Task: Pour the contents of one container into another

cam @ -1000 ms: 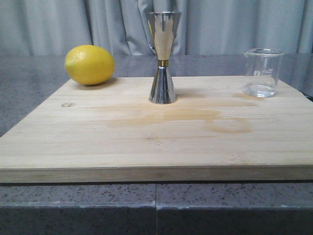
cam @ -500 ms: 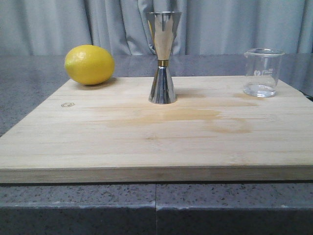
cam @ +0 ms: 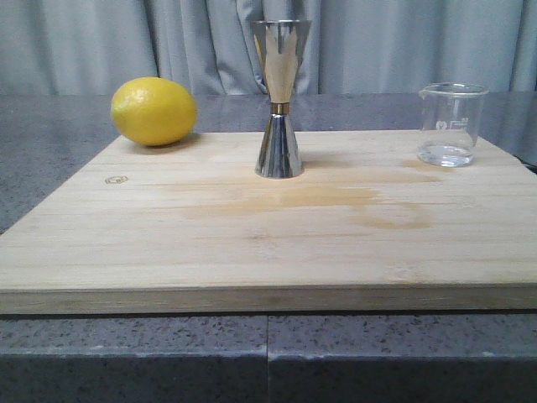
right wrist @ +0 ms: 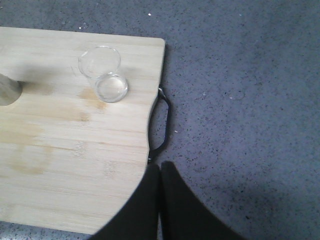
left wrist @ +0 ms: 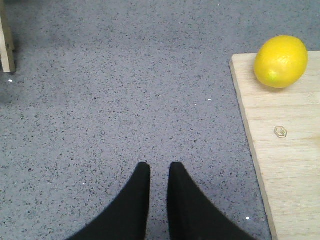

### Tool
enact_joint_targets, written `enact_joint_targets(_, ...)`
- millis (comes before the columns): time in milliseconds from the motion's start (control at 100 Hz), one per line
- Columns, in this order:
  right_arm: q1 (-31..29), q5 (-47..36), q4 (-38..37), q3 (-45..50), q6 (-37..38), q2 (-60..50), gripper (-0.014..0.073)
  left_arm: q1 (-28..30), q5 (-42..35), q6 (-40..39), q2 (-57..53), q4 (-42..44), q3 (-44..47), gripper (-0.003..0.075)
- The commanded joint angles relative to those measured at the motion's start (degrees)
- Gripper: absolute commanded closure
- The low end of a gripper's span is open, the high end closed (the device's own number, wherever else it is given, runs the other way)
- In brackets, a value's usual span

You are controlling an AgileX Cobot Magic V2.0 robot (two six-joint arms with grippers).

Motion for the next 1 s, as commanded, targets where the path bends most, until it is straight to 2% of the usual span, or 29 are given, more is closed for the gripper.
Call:
enact_joint_targets(0,-0.2,-3.8,0.7,-1.4,0.1,0.1,0.0665,0.1,-3.4,-0.5,-0.1,-2.0,-1.4,0.0706)
enact_joint_targets(60,-0.2,-4.5,0.7,-1.4,0.1,0.1,0.0665,0.1,-3.6,-0.5,-0.1,-2.9,-1.4,0.074)
enact_joint_targets(670,-0.2,-4.3,0.7,-1.4,0.1,0.1,0.0665,-0.9,-5.0,-0.4,-0.5,-3.5,-1.1,0.0739)
enact_joint_targets(740,-0.2,-4.2,0.7,-1.4,0.1,0.1,0.0665,-1.0,-9.7,-0.4,-2.8,-2.1,0.8,0.0739)
enact_joint_targets(820,-0.2,-4.2,0.7,-1.4,0.1,0.1,0.0665,-1.0,-18.8,-0.4,-7.0,-1.2,5.3,0.0739)
enact_joint_targets(990,-0.2,-4.2,0.7,-1.4,0.1,0.1,0.0665,-1.0,-32.9,-0.4,-18.6,-1.2,20.2,0.0739)
